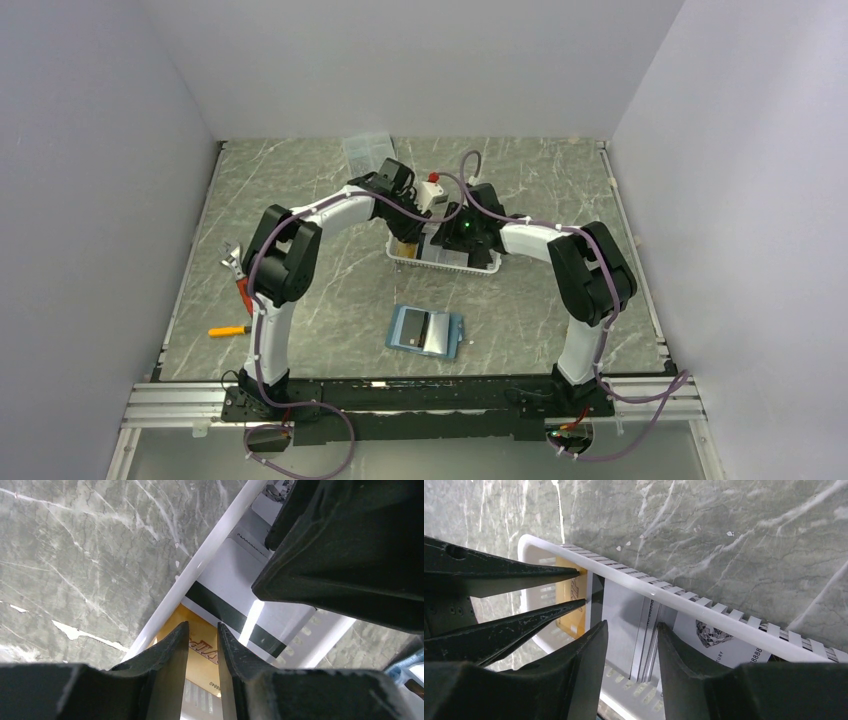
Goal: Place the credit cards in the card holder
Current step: Pick up the credit card from the storage box, then place the credit card in the storage box.
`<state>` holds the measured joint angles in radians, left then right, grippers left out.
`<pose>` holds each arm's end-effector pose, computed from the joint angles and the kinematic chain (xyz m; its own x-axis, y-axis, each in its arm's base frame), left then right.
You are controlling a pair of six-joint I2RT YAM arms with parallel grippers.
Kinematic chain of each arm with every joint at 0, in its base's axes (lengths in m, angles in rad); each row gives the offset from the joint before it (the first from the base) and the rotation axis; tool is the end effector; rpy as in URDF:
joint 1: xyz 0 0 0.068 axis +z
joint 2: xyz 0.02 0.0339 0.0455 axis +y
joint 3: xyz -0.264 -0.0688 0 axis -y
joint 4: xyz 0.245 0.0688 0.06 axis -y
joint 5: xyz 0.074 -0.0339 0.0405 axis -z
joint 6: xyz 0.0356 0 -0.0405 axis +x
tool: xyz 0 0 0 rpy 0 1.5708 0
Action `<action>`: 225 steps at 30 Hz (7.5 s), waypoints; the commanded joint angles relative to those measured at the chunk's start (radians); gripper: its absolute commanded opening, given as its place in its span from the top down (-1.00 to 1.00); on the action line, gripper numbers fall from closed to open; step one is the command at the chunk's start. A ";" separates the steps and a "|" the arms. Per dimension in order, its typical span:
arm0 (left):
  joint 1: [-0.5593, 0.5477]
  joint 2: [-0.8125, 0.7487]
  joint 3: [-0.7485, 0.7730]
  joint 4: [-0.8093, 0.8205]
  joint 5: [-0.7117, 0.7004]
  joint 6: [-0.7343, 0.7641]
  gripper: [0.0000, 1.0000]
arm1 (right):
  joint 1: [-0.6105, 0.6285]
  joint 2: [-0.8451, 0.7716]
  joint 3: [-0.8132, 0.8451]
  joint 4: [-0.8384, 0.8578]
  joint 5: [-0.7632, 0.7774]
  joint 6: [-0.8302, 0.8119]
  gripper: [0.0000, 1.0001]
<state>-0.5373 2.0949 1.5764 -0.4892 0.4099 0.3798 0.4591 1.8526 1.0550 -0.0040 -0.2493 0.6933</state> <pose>0.3807 -0.2433 0.1826 -0.4329 0.6537 -0.6207 0.8750 0.4702 -0.1151 0.3394 0.1776 0.1557 -0.8681 0.2617 -0.4217 -0.0370 0.8132 0.5809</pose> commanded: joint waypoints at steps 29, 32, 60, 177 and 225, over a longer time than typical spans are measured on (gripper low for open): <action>-0.092 0.027 -0.020 0.048 -0.082 0.068 0.37 | 0.000 -0.041 -0.102 0.167 -0.040 0.108 0.53; -0.098 0.039 -0.012 0.042 -0.091 0.071 0.37 | -0.002 -0.052 -0.120 0.193 -0.054 0.118 0.55; -0.051 0.033 0.012 -0.040 -0.151 0.110 0.35 | -0.040 -0.219 -0.257 0.289 -0.083 0.082 0.96; 0.160 -0.256 -0.279 0.787 0.996 -0.987 0.84 | -0.159 -0.446 -0.537 0.781 -0.419 0.272 0.61; 0.183 -0.244 -0.395 1.175 0.928 -1.303 0.90 | -0.131 -0.375 -0.596 1.060 -0.356 0.368 0.64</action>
<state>-0.3740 1.8778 1.1809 0.5087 1.3273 -0.8371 0.3290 1.4906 0.4995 1.0786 -0.6090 1.0843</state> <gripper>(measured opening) 0.088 0.145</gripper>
